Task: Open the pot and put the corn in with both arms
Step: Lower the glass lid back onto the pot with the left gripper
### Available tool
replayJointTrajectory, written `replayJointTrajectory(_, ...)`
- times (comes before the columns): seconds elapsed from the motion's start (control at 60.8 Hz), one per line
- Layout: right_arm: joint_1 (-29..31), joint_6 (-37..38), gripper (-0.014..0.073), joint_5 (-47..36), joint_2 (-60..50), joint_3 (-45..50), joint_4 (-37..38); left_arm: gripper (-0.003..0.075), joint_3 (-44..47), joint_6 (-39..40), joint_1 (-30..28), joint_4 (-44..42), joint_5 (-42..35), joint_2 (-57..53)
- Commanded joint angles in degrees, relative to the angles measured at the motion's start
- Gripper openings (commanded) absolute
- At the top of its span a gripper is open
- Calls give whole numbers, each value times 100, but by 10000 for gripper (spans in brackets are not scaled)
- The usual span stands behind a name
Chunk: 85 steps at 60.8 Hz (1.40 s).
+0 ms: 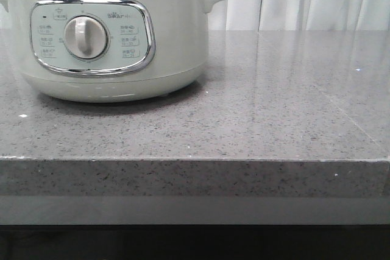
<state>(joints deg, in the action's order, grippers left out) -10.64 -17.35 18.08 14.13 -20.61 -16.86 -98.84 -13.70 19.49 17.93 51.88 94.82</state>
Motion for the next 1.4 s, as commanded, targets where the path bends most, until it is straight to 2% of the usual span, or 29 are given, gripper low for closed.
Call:
replayJointTrajectory(0.0,19,-59,-67,-493,43,-144,11,209,-234,-3,38,171,-303,-270)
replayJointTrajectory(0.51,19,-59,-67,-493,43,-144,11,225,-256,-3,38,-76,-254,-270)
replayJointTrajectory(0.575,19,-59,-67,-493,43,-144,11,274,-256,-3,38,-76,-296,-270)
replayJointTrajectory(0.707,19,-59,-67,-490,43,-132,11,449,-256,-3,38,-76,-431,-270)
replayJointTrajectory(0.805,19,-59,-67,-490,43,-132,11,543,-256,-3,38,-76,-539,-309)
replayJointTrajectory(1.035,19,-59,-67,-490,43,-132,11,554,-256,-3,27,-141,-682,-683)
replayJointTrajectory(1.134,19,-59,-67,-490,43,-132,11,513,-256,-3,27,-337,-606,-953)
replayJointTrajectory(1.216,19,-59,-67,-490,43,-132,11,419,-256,-3,27,-458,-538,-1177)
replayJointTrajectory(1.282,19,-59,-67,-490,43,-132,11,308,-245,-3,27,-471,-468,-1362)
replayJointTrajectory(1.381,19,-59,-67,-490,43,-132,11,95,-162,-3,27,-471,-421,-1631)
